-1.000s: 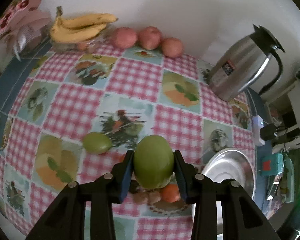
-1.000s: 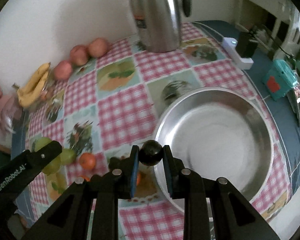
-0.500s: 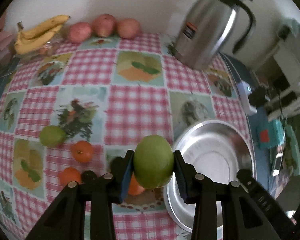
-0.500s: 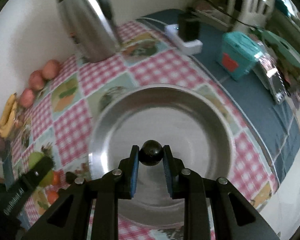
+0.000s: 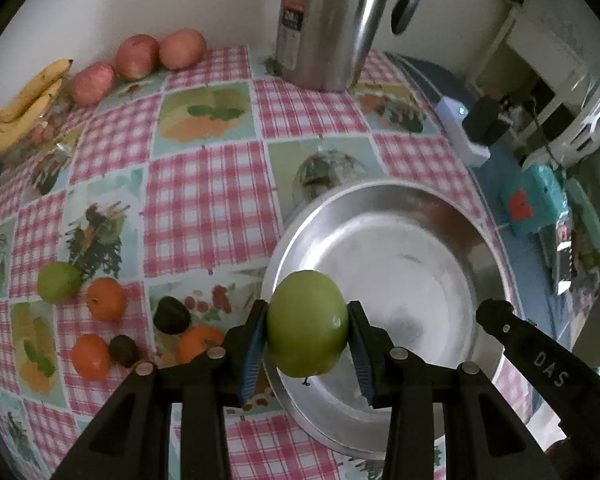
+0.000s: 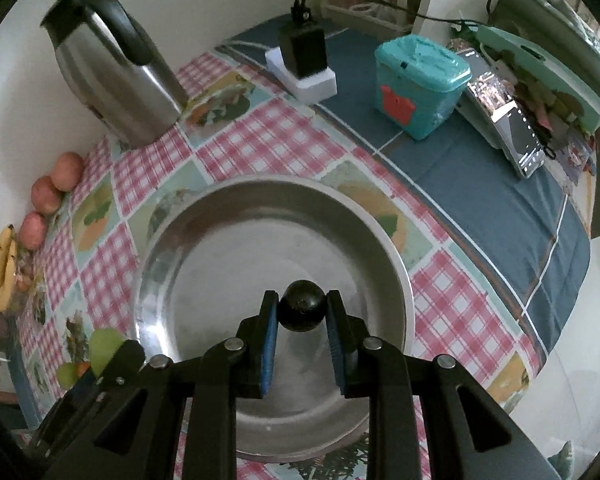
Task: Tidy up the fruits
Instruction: 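Carry the pear and plum over the steel plate and open both tools, then withdraw both open tools from the plate back toward the fruit cluster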
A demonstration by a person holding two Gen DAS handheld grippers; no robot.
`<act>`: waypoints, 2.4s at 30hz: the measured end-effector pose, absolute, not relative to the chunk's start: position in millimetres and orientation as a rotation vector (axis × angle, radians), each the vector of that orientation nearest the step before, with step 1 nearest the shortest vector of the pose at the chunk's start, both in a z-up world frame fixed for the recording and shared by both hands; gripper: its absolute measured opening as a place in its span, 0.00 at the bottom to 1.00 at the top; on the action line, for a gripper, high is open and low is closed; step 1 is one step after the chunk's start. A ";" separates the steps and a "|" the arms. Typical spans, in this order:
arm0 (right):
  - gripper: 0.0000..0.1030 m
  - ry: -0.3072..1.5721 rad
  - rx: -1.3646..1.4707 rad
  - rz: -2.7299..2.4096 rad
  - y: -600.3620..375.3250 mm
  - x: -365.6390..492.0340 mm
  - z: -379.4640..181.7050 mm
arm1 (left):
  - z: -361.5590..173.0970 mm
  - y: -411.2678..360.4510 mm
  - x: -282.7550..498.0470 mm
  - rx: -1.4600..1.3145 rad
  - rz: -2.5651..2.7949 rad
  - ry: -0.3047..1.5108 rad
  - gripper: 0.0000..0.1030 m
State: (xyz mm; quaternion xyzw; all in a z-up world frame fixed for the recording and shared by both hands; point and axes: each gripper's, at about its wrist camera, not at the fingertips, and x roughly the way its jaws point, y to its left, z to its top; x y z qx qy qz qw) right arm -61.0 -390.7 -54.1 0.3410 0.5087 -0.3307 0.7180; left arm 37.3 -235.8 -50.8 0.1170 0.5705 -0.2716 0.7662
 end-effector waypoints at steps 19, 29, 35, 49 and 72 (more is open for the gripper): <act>0.24 1.168 0.782 -0.756 -393.1 -64.5 -68.2 | -46.2 -231.9 34.5 0.263 -0.577 1.212 0.56; 0.44 1.142 0.714 -0.739 -384.0 -60.4 -56.1 | -35.9 -199.9 51.5 0.184 -0.479 1.208 0.72; 0.69 1.146 0.683 -0.675 -369.4 -49.2 -55.8 | -40.2 -165.9 70.6 0.143 -0.355 1.209 0.88; 0.72 1.169 0.671 -0.535 -334.7 -28.6 -61.5 | -37.8 -105.1 90.3 0.157 -0.217 1.159 1.00; 0.72 1.174 0.516 -0.322 -244.4 11.9 -54.2 | -20.8 -11.7 96.5 0.056 -0.075 1.131 1.00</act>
